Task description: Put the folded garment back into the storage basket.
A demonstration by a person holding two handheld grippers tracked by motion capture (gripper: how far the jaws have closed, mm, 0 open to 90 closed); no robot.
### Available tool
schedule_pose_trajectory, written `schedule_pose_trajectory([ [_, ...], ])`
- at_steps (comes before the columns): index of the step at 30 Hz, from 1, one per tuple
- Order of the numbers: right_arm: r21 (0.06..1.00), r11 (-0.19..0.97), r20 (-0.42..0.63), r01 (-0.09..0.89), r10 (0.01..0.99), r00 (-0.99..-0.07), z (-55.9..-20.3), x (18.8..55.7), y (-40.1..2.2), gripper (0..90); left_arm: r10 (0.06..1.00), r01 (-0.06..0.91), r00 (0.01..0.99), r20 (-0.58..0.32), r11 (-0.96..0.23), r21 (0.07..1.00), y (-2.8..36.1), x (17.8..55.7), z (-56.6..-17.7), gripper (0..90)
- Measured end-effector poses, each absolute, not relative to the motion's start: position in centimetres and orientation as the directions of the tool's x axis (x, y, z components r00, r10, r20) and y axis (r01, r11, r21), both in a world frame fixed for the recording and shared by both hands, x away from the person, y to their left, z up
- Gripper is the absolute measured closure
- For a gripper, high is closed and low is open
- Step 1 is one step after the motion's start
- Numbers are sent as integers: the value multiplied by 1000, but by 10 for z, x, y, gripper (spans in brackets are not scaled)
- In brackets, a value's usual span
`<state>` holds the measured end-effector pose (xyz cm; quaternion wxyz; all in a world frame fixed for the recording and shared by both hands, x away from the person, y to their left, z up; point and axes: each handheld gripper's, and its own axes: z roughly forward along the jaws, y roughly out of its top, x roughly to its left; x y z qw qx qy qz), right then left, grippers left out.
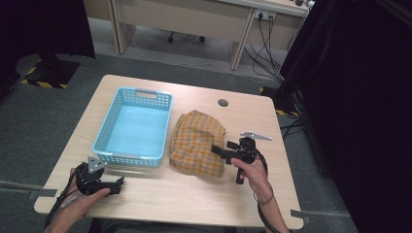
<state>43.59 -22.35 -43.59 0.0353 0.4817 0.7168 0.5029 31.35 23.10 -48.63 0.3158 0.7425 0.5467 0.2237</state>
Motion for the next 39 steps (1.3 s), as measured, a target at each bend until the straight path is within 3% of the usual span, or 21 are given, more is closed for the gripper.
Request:
schedule_pose_trajectory([
  [39, 744, 40, 457, 667, 698, -551, -439, 459, -202, 109, 953, 671, 303, -13, -203, 713, 231, 314, -486, 0],
])
